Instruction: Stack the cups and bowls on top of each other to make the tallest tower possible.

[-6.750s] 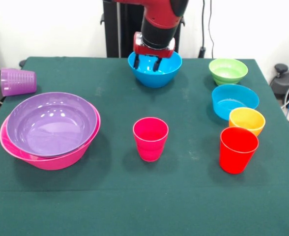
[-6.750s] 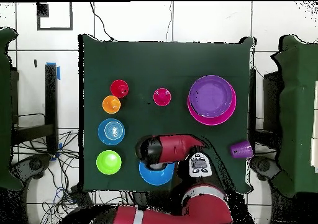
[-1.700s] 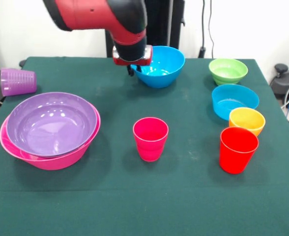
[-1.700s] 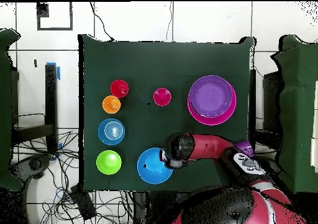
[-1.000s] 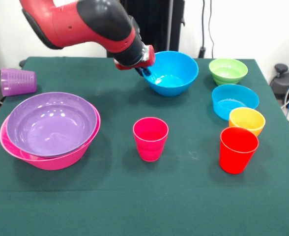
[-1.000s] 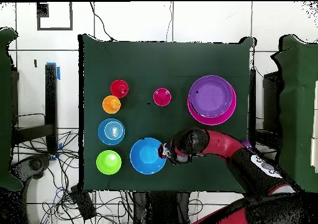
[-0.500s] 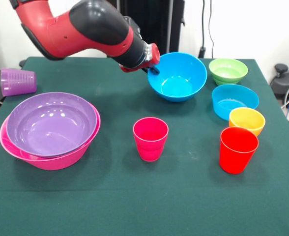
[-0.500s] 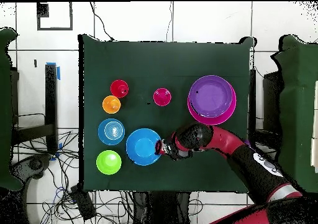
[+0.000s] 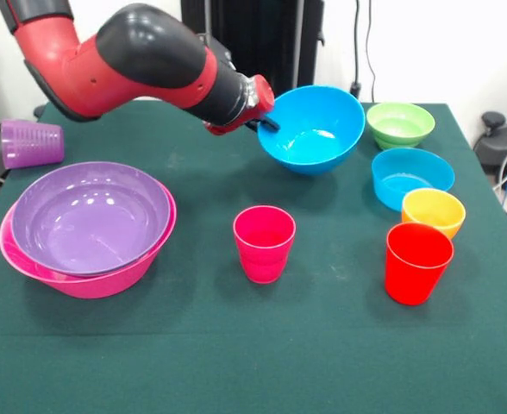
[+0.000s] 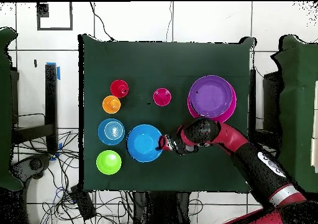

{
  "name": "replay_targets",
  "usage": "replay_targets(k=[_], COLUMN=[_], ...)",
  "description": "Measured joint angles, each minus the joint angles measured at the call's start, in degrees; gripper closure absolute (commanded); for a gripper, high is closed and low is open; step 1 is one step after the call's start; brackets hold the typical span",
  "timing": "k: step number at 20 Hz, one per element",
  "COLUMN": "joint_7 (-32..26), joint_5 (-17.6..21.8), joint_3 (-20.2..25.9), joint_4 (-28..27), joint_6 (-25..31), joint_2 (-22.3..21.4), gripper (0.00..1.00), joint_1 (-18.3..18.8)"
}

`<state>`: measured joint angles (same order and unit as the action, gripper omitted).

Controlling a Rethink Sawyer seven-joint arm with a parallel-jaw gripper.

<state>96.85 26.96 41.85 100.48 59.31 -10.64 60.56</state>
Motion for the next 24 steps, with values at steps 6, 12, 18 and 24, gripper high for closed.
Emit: replay_targets(k=[6,12,18,24], joint_7=[-7.0,-11.37,-11.62,-11.62], joint_5=[2.47,3.64,3.67,3.67], joint_3=[2.49,4.88,6.61,8.29], joint_4=[-1.52,-1.7,-1.68,-1.66], joint_6=[0.87,0.88,0.88,1.33], joint_2=[1.48,1.58,0.57,-2.62], gripper=[1.0,1.0,1.0,1.0], joint_1=[1.83,2.25,2.25,2.25])
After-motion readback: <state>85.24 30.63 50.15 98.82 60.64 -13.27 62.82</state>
